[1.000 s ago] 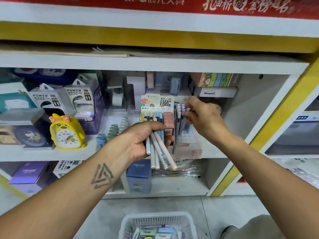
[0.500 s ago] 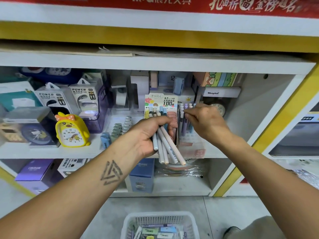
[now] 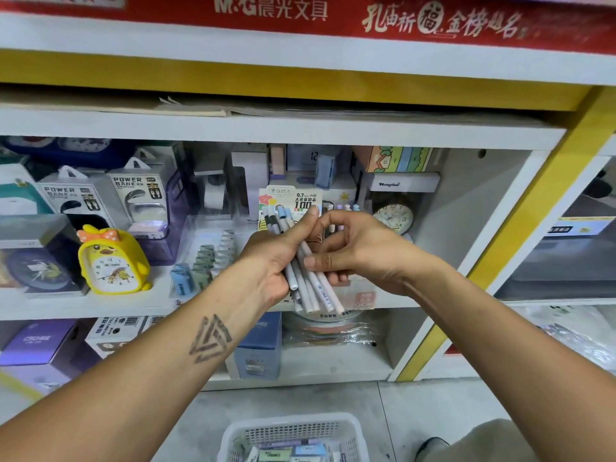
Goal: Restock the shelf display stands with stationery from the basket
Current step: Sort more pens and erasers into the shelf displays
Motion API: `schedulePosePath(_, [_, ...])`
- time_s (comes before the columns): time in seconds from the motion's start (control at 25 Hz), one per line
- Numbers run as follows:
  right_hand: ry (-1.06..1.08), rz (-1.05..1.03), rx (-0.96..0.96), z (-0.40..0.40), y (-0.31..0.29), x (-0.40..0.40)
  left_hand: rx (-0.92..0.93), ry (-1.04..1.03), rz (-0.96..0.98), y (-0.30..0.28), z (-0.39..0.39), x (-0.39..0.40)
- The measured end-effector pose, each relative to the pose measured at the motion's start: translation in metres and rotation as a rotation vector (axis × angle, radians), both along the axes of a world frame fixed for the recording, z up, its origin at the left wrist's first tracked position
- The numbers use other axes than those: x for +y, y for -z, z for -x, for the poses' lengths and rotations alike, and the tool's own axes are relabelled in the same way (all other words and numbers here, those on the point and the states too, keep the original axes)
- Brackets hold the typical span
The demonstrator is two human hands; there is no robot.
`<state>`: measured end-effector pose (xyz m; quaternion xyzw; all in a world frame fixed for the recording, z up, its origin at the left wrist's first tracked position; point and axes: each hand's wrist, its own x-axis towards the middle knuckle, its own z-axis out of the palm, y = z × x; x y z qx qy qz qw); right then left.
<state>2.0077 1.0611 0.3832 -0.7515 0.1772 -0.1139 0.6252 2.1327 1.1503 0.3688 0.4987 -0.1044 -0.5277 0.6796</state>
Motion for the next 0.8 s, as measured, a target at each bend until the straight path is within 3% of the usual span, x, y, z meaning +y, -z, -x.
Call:
schedulePosePath(0.12, [0.005,-0.021,0.016,0.010,-0.011,-0.010,0.046,0.023,0.035,-0.001,0.002,-0.002])
schedulePosePath(0.24, [0.163,0.017,-0.002,0.022,-0.021,-0.030,0.048,0.018,0.026,0.002,-0.001,-0.004])
schedulePosePath(0.48, [0.623,0.613,0.032,0.020,-0.005,-0.059,0.008,-0.025,-0.021,0.007,-0.003,-0.008])
schedulePosePath(0.64, [0.578,0.915,0.067,0.012,0.011,-0.058,0.005,-0.058,-0.015,0.009,-0.002,-0.009])
schedulePosePath(0.8, [0.546,0.950,0.089,0.009,0.020,-0.057,0.003,-0.091,-0.021,0.011,-0.003,-0.009])
